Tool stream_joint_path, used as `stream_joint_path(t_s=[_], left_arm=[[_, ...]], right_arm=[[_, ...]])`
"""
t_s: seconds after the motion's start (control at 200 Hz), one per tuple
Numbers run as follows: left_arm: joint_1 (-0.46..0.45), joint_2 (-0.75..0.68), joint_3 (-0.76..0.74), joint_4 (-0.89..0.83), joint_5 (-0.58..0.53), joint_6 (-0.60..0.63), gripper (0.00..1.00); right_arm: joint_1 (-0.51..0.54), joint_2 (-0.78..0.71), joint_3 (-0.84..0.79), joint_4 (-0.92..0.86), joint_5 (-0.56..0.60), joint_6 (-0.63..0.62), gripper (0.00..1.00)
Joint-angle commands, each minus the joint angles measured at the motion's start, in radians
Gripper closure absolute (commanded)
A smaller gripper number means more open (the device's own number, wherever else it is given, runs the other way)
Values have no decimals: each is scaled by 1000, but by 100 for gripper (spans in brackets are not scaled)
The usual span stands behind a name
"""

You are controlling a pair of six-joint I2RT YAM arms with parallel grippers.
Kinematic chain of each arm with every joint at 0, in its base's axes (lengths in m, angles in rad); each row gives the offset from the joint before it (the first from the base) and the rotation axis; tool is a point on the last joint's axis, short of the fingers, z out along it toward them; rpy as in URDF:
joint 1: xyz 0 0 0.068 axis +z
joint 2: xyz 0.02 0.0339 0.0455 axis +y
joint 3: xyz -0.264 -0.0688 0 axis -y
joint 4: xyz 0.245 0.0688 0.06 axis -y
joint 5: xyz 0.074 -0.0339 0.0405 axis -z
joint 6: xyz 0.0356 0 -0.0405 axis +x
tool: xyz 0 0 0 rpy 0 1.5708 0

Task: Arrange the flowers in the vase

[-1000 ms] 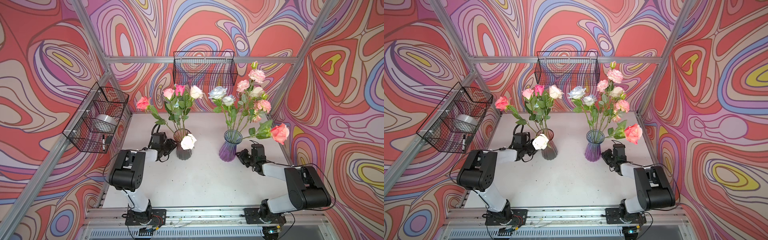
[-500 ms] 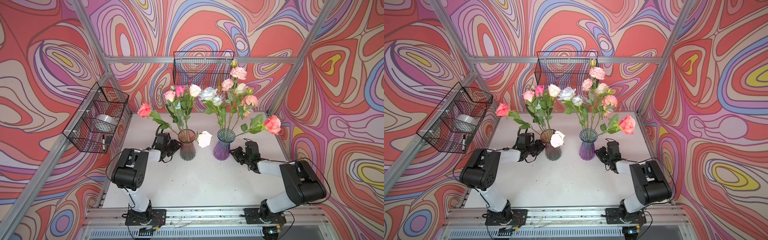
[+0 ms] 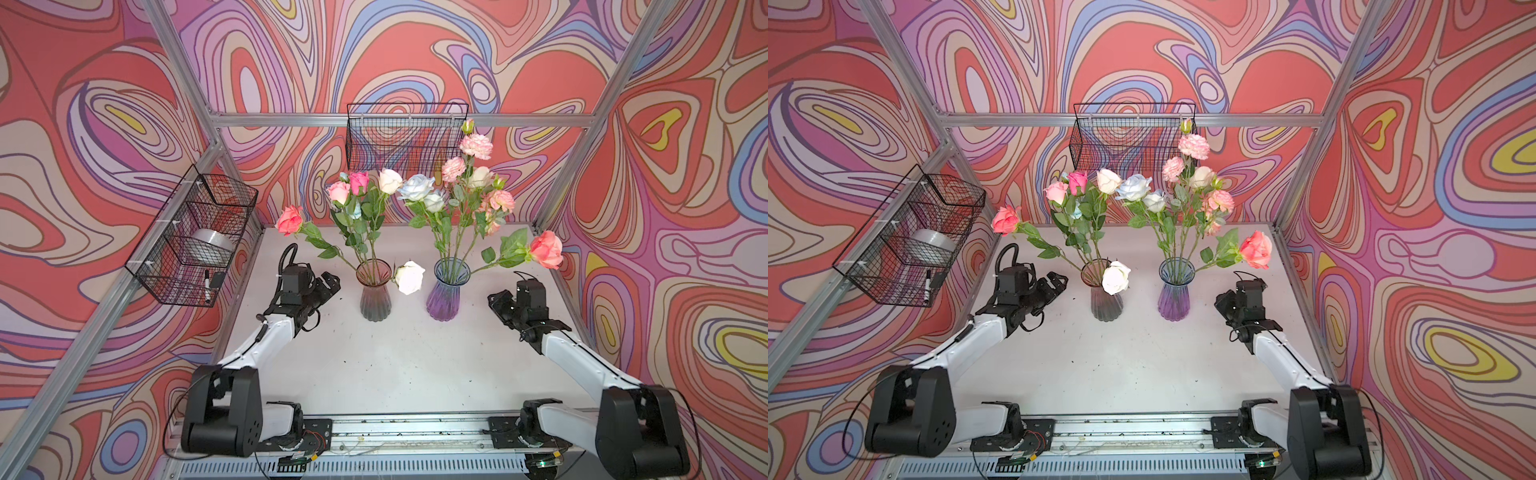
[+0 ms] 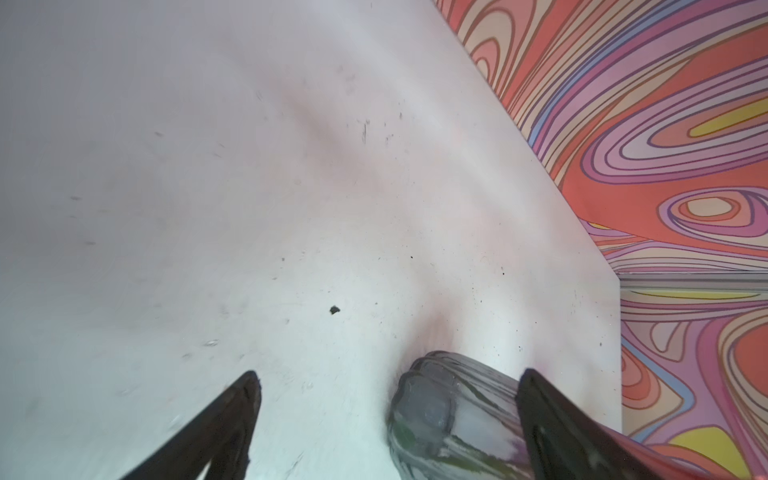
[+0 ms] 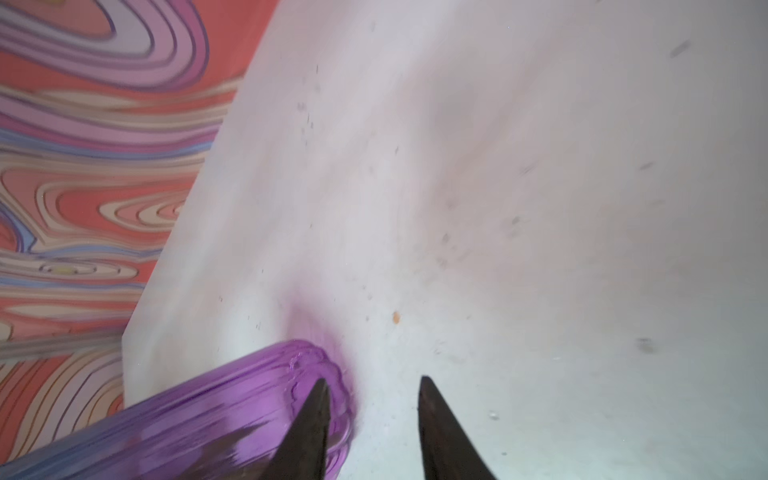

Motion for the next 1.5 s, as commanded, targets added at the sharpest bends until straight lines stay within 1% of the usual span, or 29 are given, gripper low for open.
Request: stream_joint_path(t_s=[0.0, 0.05, 0.105, 0.115, 0.135, 0.145, 0.17, 0.215, 0.27, 0.346, 0.381, 0.426, 0.456, 0.486, 0.551, 0.616, 0.641, 0.686, 0.781, 0.936, 0.996, 1.077, 1.112, 1.222, 1.277, 1.312, 1.377, 1.447, 1.497], left_arm=[[-12, -230, -20, -251, -121, 110, 0], [-23, -330, -13, -315, -176, 124, 0], [-25, -415, 8, -400, -256, 119, 0], [-25, -425, 14, -414, -274, 119, 0], [-25, -443, 21, -441, -305, 115, 0], [-25, -451, 24, -453, -322, 112, 0], [-25, -468, 30, -483, -367, 95, 0], [-25, -487, 32, -515, -444, 69, 0], [-25, -504, 31, -529, -506, 59, 0], [-25, -543, -21, -425, -494, 142, 0], [-25, -570, -61, -322, -471, 217, 0], [-25, -610, -141, -148, -377, 364, 0], [-25, -634, -208, -38, -299, 495, 0], [-26, -662, -284, 69, -262, 560, 0], [-27, -704, -401, 269, -333, 574, 0], [-25, -705, -501, 464, -386, 617, 0], [-25, -689, -530, 530, -394, 639, 0], [-25, -641, -559, 615, -419, 653, 0], [-25, -461, -553, 703, -404, 736, 0], [-25, -152, -596, 1002, -417, 798, 0], [-24, -56, -596, 1065, -412, 800, 0], [-21, 68, -583, 1193, -384, 827, 0], [-9, 119, -571, 1217, -392, 793, 0], [50, 372, -547, 1439, -281, 756, 0], [49, 312, -488, 1232, -230, 777, 0], [50, 271, -443, 1085, -221, 778, 0], [53, 345, -411, 1152, -201, 791, 0], [57, 294, -350, 936, -254, 756, 0], [64, 334, -340, 998, -276, 749, 0]], right_arm=[[-5, -189, 19, -234, 160, -135, 60], [-5, -266, 22, -249, 186, -185, 55], [-4, -326, 35, -270, 234, -228, 44], [-4, -331, 38, -273, 242, -234, 39], [-5, -341, 43, -274, 257, -247, 22], [-5, -345, 44, -273, 266, -252, 8], [-5, -351, 48, -269, 280, -246, 2], [-5, -357, 47, -271, 311, -172, 2], [-5, -355, 2, -164, 298, -201, 2], [-5, -286, -69, 10, 207, -192, 2], [-5, -238, -78, 64, 168, -210, 2], [-5, -175, -51, 67, 131, -315, 2], [-5, -134, -19, 43, 148, -356, 2], [-5, -100, 0, 30, 170, -378, 2], [-5, -71, -13, 113, 205, -466, 2], [-5, -59, -83, 317, 273, -538, 2], [-5, -46, -121, 426, 287, -613, 2], [-5, -13, -166, 586, 306, -680, 1], [-5, 51, -187, 721, 278, -795, 2], [-5, 218, -213, 891, 244, -818, 2], [-5, 290, -215, 944, 212, -813, 2], [0, 376, -236, 1115, 171, -824, 2], [0, 396, -232, 1144, 174, -801, 2], [0, 530, -247, 1309, 159, -830, 2], [0, 657, -278, 1524, 159, -835, 2], [4, 669, -316, 1622, 182, -834, 2], [5, 646, -319, 1572, 258, -795, 2], [4, 627, -272, 1466, 307, -771, 2], [0, 617, -219, 1349, 314, -763, 2]])
